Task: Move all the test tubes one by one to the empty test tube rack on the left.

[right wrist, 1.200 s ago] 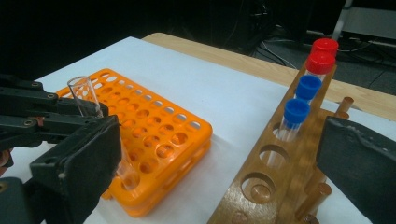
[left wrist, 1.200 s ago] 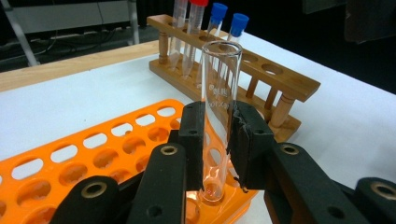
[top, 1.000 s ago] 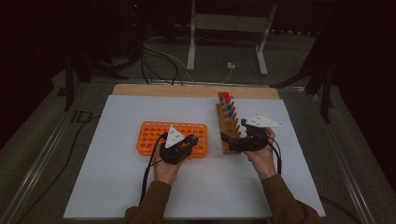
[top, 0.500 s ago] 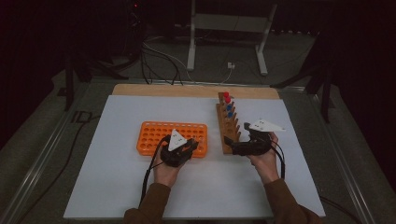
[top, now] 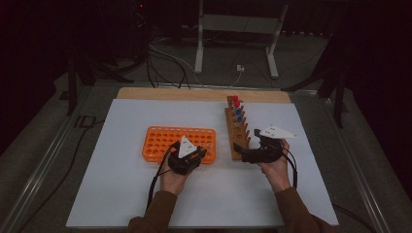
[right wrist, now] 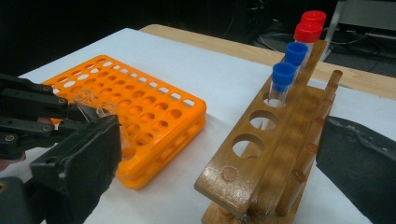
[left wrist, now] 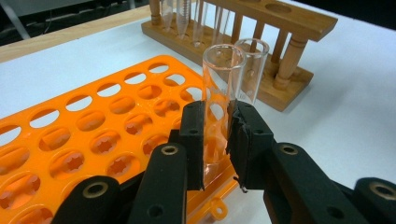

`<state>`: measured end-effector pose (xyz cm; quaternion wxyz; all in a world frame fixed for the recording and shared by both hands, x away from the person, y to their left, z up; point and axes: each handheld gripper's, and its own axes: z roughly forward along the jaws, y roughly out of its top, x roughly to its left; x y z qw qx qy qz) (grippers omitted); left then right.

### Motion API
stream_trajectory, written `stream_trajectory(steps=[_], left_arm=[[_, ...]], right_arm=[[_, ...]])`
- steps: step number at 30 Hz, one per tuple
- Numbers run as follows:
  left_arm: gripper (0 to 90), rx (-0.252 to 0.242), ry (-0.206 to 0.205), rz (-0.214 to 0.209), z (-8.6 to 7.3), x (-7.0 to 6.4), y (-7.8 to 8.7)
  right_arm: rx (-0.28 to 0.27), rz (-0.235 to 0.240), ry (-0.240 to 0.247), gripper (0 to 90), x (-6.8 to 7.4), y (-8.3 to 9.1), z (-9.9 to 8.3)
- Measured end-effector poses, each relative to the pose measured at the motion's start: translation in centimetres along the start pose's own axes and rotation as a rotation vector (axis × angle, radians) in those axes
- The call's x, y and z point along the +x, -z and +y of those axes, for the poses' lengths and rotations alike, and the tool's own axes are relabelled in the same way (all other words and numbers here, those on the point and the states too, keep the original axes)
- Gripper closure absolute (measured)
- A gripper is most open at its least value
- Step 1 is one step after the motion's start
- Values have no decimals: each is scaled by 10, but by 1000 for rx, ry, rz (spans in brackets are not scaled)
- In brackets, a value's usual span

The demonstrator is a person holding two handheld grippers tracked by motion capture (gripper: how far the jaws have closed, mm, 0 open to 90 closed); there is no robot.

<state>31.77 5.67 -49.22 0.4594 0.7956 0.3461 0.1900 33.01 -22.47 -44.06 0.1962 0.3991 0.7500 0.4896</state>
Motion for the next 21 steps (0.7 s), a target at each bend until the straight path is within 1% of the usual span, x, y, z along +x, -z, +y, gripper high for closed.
stream_trajectory(steps=[9,13,21], left_arm=[[763,7,-6,-2,0,0,-1],[763,18,-12,1,-1,1,-1],[761,37,-9,2,-2,0,-4]], right_arm=[[0,2,-2,5,1,-1,-1],[1,3,-4,5,1,-1,-1],[-2,3,-2,5,1,-1,-1]])
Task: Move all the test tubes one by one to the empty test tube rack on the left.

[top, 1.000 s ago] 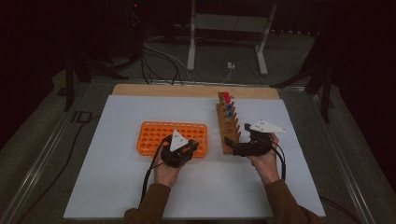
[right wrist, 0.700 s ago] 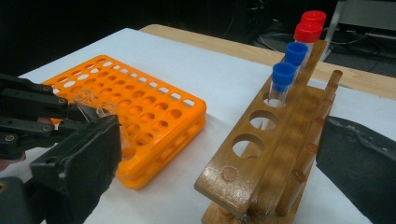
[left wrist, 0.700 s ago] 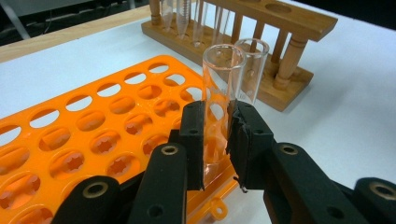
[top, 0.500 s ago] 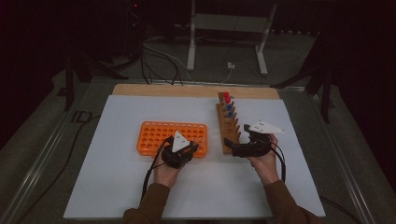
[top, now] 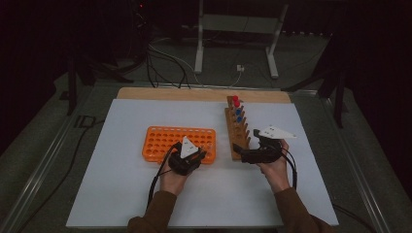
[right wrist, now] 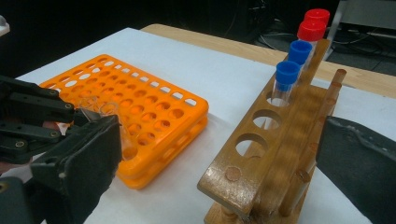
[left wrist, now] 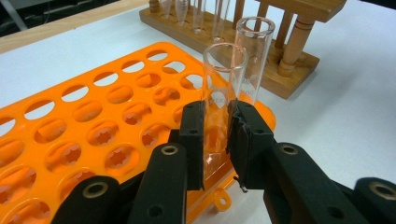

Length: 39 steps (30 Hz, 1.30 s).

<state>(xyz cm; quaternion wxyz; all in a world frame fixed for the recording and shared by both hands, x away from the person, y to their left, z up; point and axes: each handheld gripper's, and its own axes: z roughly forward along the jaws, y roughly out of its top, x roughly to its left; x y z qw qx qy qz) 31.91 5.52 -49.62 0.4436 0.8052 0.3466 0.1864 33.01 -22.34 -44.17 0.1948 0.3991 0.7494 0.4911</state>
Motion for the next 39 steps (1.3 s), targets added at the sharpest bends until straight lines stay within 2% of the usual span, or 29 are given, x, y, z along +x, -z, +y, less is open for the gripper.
stream_trajectory(steps=[4,9,13,17,20,24,28,32,36,39], left_arm=[[748,1,14,-6,0,1,0],[610,-11,38,-19,-1,4,3],[529,-49,51,-38,0,9,11],[450,-103,72,-11,2,14,24],[418,-110,93,-10,3,20,32],[316,-114,114,11,4,26,42],[186,-127,116,33,4,28,50],[124,-136,119,55,3,31,57],[12,-159,123,55,0,34,61],[3,-168,124,79,-2,37,64]], right_arm=[[0,-1,-2,6,-1,0,0],[-1,-2,-1,6,-1,1,1],[-3,-4,-1,6,-2,1,2],[-5,-4,0,6,-2,1,2],[-6,-3,2,6,-2,1,4],[-9,-4,6,6,-2,1,7],[-14,-5,11,6,-3,1,11],[-17,-5,14,6,-4,0,16],[-16,-4,19,8,-5,-3,20],[-14,-6,21,14,-6,-6,23]])
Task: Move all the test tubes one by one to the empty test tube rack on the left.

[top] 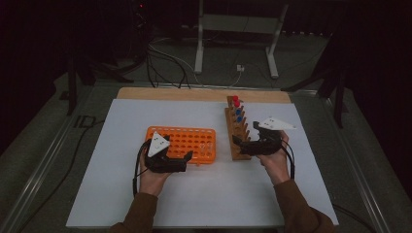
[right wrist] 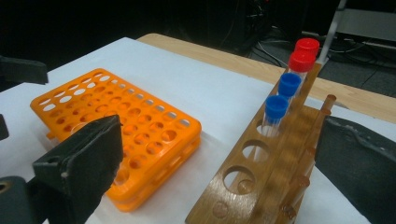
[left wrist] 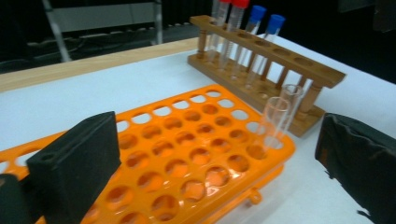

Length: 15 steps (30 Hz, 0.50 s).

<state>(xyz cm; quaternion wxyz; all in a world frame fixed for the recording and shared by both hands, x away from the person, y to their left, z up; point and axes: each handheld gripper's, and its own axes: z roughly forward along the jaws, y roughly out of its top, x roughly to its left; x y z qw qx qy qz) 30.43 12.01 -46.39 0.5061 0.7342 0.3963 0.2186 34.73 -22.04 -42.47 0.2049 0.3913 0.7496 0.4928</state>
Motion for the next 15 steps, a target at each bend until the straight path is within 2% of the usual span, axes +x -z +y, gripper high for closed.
stream_trajectory(steps=[7,11,12,15], left_arm=[[3,-21,12,41,-2,8,10],[3,-18,3,44,-3,7,9],[3,-18,1,42,-3,6,9],[3,-21,0,35,-4,6,9]], right_arm=[[19,-9,2,14,-5,-12,3],[26,-22,17,22,-8,-21,6],[26,-24,17,61,-9,-22,7],[26,-39,26,81,-12,-28,7]])
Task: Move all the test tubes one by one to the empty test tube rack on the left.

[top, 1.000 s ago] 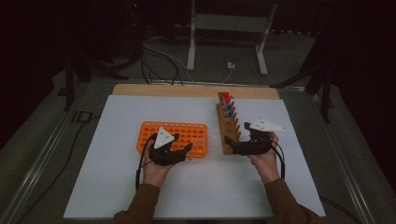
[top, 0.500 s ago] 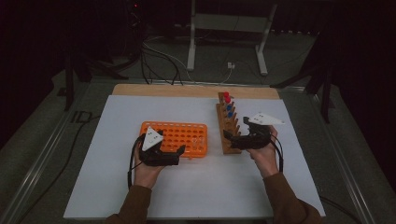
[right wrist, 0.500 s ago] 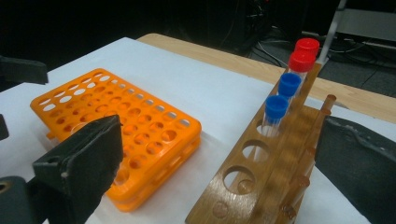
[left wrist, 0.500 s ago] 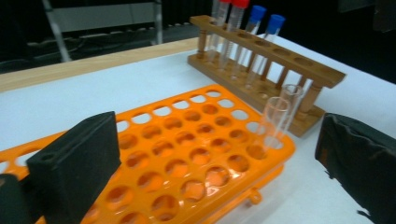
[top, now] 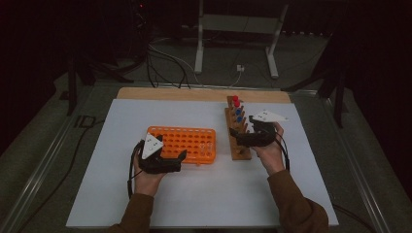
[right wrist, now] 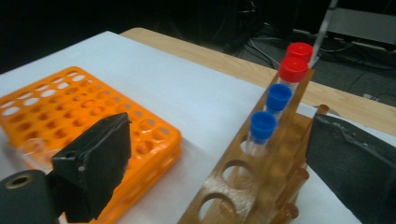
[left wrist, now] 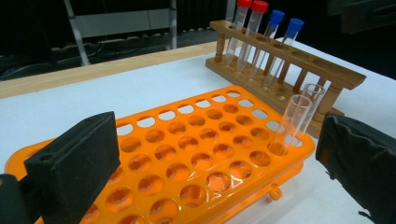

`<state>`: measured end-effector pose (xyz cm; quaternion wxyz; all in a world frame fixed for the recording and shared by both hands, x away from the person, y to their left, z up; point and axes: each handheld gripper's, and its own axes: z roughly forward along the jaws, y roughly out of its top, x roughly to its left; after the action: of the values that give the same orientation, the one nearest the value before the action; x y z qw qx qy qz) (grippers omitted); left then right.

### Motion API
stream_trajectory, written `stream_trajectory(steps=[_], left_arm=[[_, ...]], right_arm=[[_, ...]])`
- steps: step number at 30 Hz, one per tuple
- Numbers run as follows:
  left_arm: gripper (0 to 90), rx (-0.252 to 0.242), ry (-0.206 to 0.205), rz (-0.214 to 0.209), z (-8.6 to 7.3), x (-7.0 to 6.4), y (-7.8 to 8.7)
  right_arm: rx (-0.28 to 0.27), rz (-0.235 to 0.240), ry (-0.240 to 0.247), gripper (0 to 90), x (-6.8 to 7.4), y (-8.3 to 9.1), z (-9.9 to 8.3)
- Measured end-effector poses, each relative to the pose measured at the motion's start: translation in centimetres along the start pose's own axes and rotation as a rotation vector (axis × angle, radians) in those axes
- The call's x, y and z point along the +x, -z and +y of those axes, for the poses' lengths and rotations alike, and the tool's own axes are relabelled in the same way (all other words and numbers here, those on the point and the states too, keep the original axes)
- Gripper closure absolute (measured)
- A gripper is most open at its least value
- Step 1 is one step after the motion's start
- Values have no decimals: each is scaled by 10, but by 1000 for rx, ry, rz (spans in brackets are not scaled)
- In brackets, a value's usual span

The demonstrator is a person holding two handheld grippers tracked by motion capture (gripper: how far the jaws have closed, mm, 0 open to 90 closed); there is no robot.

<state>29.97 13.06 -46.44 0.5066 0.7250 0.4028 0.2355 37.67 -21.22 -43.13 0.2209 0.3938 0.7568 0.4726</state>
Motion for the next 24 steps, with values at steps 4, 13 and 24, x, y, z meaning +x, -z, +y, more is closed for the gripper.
stream_trajectory(steps=[4,13,24], left_arm=[[3,-12,6,-2,-1,1,0],[3,-5,5,-9,-2,0,-2],[4,-7,9,-10,-2,0,-3]], right_arm=[[10,4,-28,120,-8,-8,-3],[53,-54,13,375,-14,-27,-6],[79,-78,11,685,-17,-37,-2]])
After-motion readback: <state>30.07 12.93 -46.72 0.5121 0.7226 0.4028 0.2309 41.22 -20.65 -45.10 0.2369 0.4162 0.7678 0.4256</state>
